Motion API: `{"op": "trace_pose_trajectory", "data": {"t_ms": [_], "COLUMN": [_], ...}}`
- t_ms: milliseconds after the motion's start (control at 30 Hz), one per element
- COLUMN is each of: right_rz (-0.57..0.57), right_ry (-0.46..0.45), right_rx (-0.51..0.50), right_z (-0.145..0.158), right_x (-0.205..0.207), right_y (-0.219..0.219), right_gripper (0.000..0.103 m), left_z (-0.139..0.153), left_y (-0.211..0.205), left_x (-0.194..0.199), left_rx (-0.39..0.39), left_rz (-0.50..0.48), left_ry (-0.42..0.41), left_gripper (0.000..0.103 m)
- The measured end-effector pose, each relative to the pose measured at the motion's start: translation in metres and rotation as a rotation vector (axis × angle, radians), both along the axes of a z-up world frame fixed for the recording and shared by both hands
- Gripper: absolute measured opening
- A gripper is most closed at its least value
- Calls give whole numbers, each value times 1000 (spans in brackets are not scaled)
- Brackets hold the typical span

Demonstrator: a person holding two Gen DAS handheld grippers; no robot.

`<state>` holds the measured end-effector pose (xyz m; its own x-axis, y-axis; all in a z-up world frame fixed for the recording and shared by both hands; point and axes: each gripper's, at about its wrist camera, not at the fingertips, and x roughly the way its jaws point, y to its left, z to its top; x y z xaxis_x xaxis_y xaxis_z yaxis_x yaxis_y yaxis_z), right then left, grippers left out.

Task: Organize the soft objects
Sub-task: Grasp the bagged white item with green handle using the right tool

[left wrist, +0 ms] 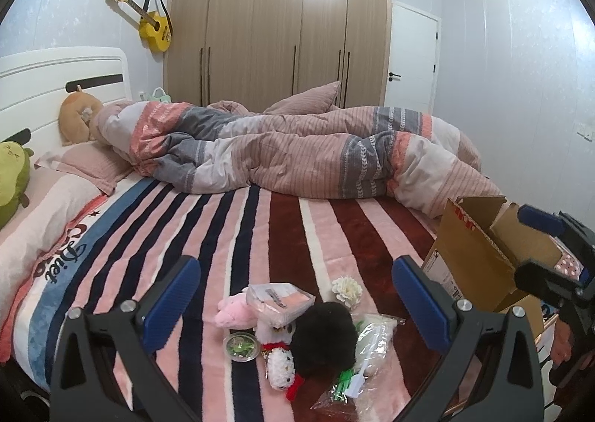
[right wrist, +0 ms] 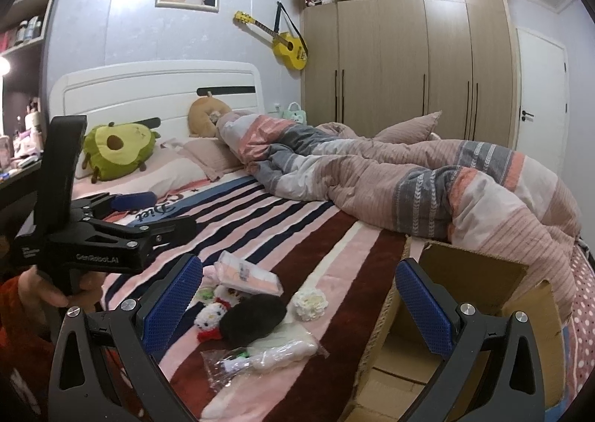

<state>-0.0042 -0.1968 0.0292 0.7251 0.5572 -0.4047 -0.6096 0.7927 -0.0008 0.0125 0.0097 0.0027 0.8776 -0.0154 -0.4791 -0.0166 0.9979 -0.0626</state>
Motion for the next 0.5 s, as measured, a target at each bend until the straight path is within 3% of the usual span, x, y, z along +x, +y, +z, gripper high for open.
{"op": "trace_pose_trajectory", "data": {"t_ms": [233, 367, 433, 500], "right_rz": [64, 109, 92, 62], "right_ry": [0, 82, 158, 214], "right_rx": [-65, -100, -128, -166], "right_z": [4, -8, -26, -47], "right_x": [-9, -6, 1, 5], "right_y": [37, 73, 92, 105], "right_gripper": [103, 101, 81, 67], "left_z": [-1, -8, -19, -33], "left_y": [26, 58, 74, 85], "left_x": [3, 8, 13, 20], "left_rx": [-35, -25, -33, -34], "left_rz": [-36, -13, -8, -9], "left_ry": [-12, -5, 21, 55], "left_gripper": [103, 103, 103, 102]}}
